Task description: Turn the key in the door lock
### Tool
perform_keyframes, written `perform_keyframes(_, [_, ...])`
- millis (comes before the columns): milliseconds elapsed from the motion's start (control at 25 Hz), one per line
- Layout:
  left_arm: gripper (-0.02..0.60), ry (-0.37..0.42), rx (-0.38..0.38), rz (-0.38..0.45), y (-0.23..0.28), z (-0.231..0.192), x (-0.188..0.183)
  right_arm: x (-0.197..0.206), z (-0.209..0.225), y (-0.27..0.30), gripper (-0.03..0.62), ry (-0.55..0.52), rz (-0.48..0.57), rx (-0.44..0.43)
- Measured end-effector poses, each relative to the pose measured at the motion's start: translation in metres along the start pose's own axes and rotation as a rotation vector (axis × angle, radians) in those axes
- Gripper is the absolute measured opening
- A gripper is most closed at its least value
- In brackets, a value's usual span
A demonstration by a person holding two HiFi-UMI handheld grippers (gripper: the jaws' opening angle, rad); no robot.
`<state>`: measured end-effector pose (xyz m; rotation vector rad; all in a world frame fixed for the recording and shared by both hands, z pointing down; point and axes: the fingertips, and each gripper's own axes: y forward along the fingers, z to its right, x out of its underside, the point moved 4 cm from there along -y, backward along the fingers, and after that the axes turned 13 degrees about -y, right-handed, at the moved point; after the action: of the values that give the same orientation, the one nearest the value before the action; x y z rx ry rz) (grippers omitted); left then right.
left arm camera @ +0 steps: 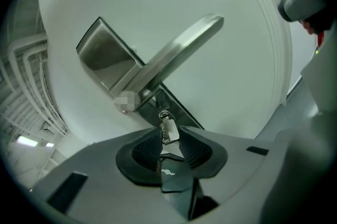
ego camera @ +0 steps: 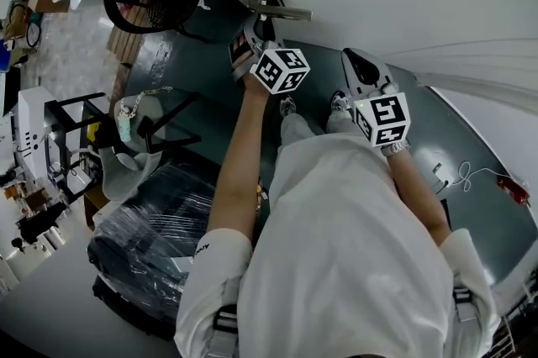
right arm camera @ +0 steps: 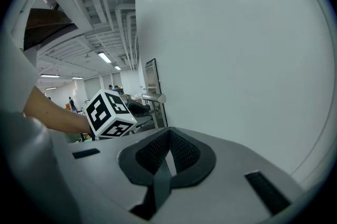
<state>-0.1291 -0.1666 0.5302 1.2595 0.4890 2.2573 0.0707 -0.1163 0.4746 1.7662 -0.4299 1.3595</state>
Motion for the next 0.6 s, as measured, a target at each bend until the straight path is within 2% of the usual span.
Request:
perform_keyframes(160, [0.103, -0.081, 0.048, -0.024, 0.001, -0.004, -0.002, 0.001, 0.006, 0.0, -0.008, 0.028, 0.009, 0.017])
perform_keyframes(400, [0.101, -0.344, 0.166, -0.039, 0.002, -0.012, 0.003, 0.007, 0.003, 0.003, -0.008, 0.06, 0.01, 0.032])
perform_keyframes(600, [0.101, -0.492, 0.266, -0.024, -0.001, -0.017, 0.003, 0.007, 0.004, 0.001, -0.008, 0.075, 0.001, 0.061])
